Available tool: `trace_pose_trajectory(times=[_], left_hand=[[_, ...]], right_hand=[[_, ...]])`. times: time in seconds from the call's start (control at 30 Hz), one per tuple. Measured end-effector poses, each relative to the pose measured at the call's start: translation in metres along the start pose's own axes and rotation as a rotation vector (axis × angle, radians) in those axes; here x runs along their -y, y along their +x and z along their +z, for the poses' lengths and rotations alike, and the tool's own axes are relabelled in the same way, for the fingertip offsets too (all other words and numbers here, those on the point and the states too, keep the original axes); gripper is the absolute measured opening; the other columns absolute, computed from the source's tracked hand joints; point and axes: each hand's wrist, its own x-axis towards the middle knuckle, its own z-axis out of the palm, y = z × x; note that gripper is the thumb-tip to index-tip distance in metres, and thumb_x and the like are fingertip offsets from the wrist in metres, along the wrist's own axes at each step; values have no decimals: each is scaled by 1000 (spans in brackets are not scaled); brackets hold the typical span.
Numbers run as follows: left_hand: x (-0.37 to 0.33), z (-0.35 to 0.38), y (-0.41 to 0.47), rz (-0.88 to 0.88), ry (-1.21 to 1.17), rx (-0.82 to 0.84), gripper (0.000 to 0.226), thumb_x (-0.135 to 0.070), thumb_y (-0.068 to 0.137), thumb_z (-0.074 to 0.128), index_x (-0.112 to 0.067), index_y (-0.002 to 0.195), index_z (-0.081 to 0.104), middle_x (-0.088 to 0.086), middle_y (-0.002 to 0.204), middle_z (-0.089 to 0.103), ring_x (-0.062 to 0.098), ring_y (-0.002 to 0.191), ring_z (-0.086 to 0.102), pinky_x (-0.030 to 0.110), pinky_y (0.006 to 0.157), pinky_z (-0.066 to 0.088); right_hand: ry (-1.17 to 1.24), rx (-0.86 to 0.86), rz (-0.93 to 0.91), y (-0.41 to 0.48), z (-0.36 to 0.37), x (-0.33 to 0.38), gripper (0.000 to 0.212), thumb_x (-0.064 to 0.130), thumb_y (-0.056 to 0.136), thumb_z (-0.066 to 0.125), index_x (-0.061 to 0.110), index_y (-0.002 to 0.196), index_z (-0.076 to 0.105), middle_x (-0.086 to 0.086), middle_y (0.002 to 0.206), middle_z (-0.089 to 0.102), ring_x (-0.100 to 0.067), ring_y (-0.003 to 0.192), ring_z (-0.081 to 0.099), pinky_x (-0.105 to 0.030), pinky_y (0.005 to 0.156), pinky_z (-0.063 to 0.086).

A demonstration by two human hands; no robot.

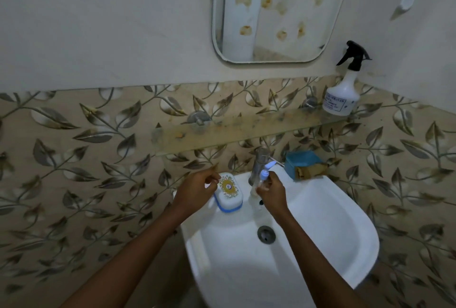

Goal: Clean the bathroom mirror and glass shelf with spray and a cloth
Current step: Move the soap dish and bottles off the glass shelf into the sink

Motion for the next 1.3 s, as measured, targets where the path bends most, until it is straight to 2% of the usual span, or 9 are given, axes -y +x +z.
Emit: trace_pose_trajectory(times=[0.1,0.23,0.4,0.7,0.8,0.9,1.07,1.17,1.3], left_hand=[[4,-3,0,-20,-18,-6,19,-6,85,54,-14,95,69,-7,86,64,7,74,56,7,60,36],[12,-3,0,-48,-43,-12,17,-8,85,56,-18,93,68,-6,89,66,9,81,58,17,66,40],[19,-4,-1,-77,-35,9,20,-8,85,55,-23,92,67,-11,89,63,8,84,58,24,74,44],[22,0,6,-74,-48,47,26,-12,86,55,-37,85,59,-23,86,59,4,84,57,21,74,45],[20,3,7,-60,-53,42,23,-10,86,55,-31,89,64,-22,85,59,2,85,56,8,68,39],[18,6,11,-49,-49,25,20,-9,85,55,-20,94,69,-11,91,64,4,87,56,4,69,37],[8,9,18,-28,-63,33,18,-10,85,57,-18,95,70,-5,95,69,8,90,61,21,78,46],[0,15,23,-10,-93,59,18,-10,83,57,-22,91,69,-6,92,69,9,90,62,27,82,49],[-2,28,26,-57,-117,103,17,-9,83,60,-24,87,67,-2,94,70,15,92,64,29,83,49]], right_hand=[[-75,13,12,17,20,-15,43,-13,78,57,-5,120,53,-23,115,61,-33,110,58,-34,95,45],[-155,-12,32,31,39,-21,45,0,85,60,-1,128,48,-19,120,60,-30,115,56,-22,88,39],[-226,-43,95,40,58,-25,46,14,87,62,5,128,44,-18,126,56,-34,119,53,-41,98,45],[-290,-60,96,42,69,-23,51,25,88,62,8,132,42,-16,127,56,-33,118,54,-40,93,46],[-308,-63,106,41,66,-21,52,29,87,63,7,130,44,-15,125,58,-31,116,56,-37,91,46],[-292,-50,100,40,64,-22,54,34,86,63,7,129,44,-13,123,59,-29,115,57,-36,92,46],[-507,-101,61,29,52,-13,39,31,97,44,5,125,46,-14,119,60,-24,111,58,-28,90,45],[-429,-138,20,23,41,-17,34,31,95,42,5,114,53,-16,108,62,-32,100,60,-40,85,48],[-352,-55,59,20,40,-22,32,31,96,46,4,112,55,-14,106,63,-29,101,61,-32,81,47]])
